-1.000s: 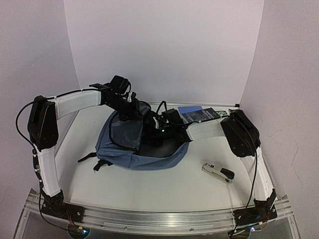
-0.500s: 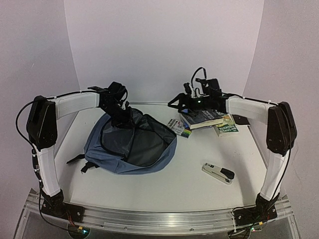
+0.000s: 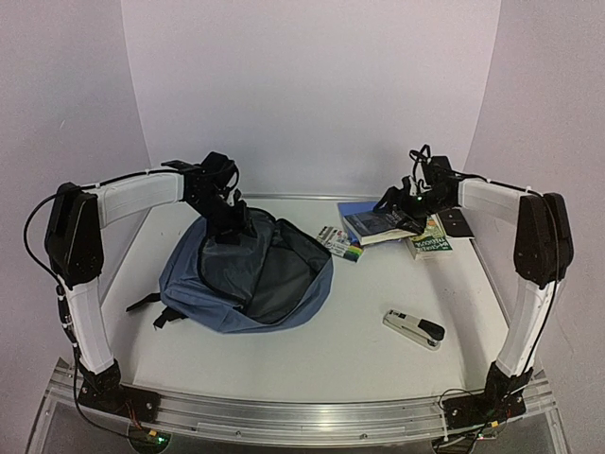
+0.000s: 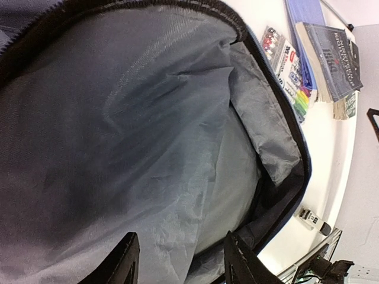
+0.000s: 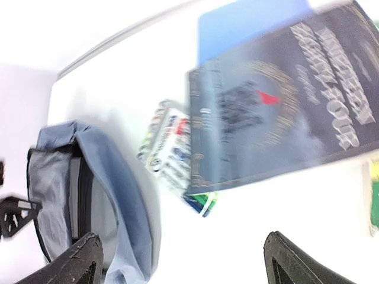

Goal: Pack the student bag
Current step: Pick up the book from the center of the board.

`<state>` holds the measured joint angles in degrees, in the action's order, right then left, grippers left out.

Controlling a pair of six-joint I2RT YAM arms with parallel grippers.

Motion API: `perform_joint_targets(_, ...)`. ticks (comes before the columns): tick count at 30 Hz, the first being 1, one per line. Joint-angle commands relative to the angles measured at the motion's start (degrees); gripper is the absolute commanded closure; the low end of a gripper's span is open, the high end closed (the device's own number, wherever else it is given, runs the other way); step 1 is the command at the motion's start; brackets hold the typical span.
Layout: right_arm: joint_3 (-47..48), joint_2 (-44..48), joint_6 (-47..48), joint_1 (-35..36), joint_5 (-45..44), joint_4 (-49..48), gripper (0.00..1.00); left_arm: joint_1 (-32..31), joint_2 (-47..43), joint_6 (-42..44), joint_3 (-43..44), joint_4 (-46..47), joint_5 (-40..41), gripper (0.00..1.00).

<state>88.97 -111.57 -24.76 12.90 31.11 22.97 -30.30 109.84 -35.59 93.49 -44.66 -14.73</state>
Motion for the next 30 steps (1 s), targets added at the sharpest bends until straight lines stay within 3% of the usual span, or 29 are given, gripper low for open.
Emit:
perform_joint_targets(1, -0.1, -1.8, -10.8, -1.2, -4.2, -0.4, 0.09, 0.2, -4.5, 0.0, 0.8, -1.0, 2.0, 0.51)
perform_joint_targets(7, -0.3, -5.2, -16.3, -1.2, -7.7, -0.6, 0.13, 0.2, -4.4, -0.6, 1.2, -1.4, 3.0, 0.5)
perform_joint_targets(30, 7.0, -18.9, -27.0, -1.2, -4.8, -12.8, 0.16, 0.2, -2.9, -0.3, 4.2, -4.1, 3.4, 0.48)
